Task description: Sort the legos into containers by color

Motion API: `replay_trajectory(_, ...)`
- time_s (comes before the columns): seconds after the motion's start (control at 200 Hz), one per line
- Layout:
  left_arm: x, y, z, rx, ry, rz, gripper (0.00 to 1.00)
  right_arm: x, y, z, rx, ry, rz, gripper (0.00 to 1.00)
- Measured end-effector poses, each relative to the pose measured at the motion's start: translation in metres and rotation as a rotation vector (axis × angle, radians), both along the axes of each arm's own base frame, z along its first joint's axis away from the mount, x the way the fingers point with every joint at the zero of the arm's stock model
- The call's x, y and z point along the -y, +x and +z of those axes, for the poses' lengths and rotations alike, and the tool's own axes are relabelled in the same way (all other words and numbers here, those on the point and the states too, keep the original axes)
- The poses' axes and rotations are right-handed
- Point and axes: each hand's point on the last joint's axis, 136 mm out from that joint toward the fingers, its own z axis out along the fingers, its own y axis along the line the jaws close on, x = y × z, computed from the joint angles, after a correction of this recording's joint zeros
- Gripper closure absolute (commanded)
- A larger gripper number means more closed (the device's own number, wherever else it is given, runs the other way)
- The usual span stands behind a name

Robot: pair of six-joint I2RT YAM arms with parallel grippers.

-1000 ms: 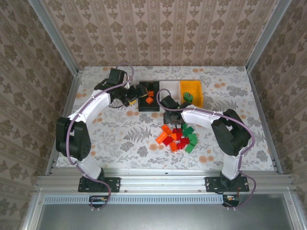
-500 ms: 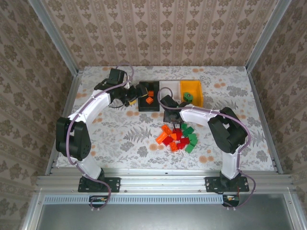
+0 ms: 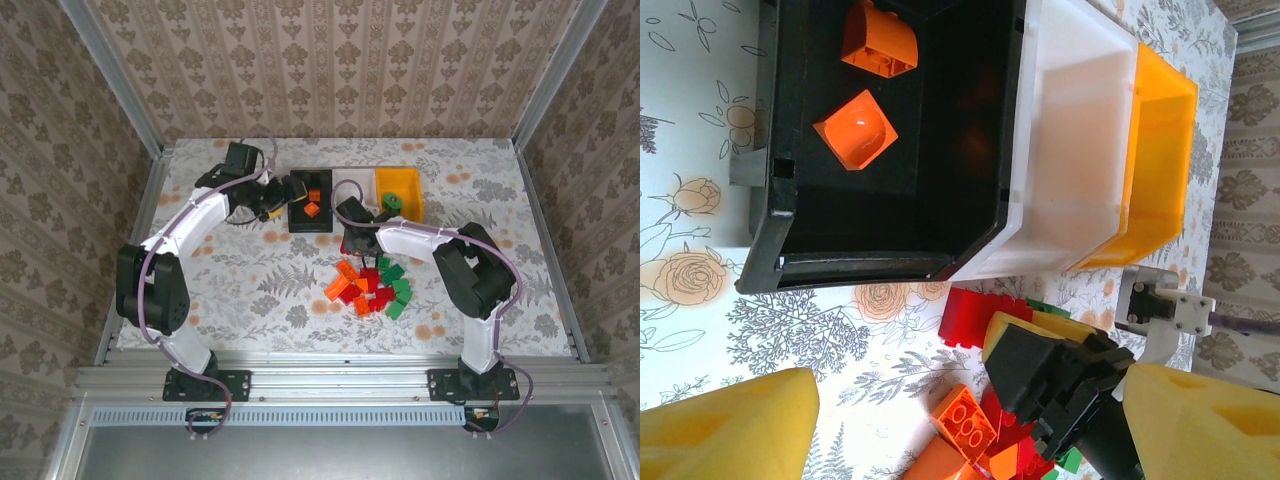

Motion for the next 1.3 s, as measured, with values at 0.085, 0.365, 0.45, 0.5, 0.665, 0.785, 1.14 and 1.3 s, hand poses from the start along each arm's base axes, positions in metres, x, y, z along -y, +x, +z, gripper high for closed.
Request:
replay_trajectory(0.085, 0.0, 0.0, 0.0, 0.0, -0.001, 0.0, 0.19, 0.003, -0.001, 0.001, 0.012, -0.005, -0.001, 0.66)
replay_trajectory(0.365, 0.003, -0.001, 0.001, 0.001, -0.021, -0.011, 0.15, 0.004, -0.012, 0.019, 0.052, -0.034, 0.039, 0.68)
replay_trajectory(0.45, 0.007, -0.001, 0.001, -0.004, -0.045, -0.014, 0.12, 0.001, -0.012, 0.036, 0.088, -0.031, 0.059, 0.68)
replay_trajectory(0.5, 0.01, -0.003, 0.002, -0.008, -0.067, -0.024, 0.1, 0.001, -0.011, 0.046, 0.105, -0.039, 0.076, 0.67)
replay_trajectory(0.665, 0.015, -0.005, 0.006, -0.026, -0.118, -0.036, 0.0, -0.008, 0.016, 0.089, 0.192, -0.049, 0.109, 0.67)
replay_trajectory(0.785, 0.009, -0.001, 0.008, -0.026, -0.135, -0.024, 0.0, -0.013, 0.058, 0.117, 0.266, -0.036, 0.102, 0.67)
replay_trajectory(1.14, 0.003, 0.006, 0.014, -0.025, -0.168, -0.004, 0.0, -0.003, 0.128, 0.07, 0.167, -0.103, 0.125, 0.63)
replay_trajectory(1.3, 0.0, 0.009, 0.014, -0.02, -0.172, 0.006, 0.0, -0.001, 0.129, 0.06, 0.118, -0.099, 0.142, 0.51)
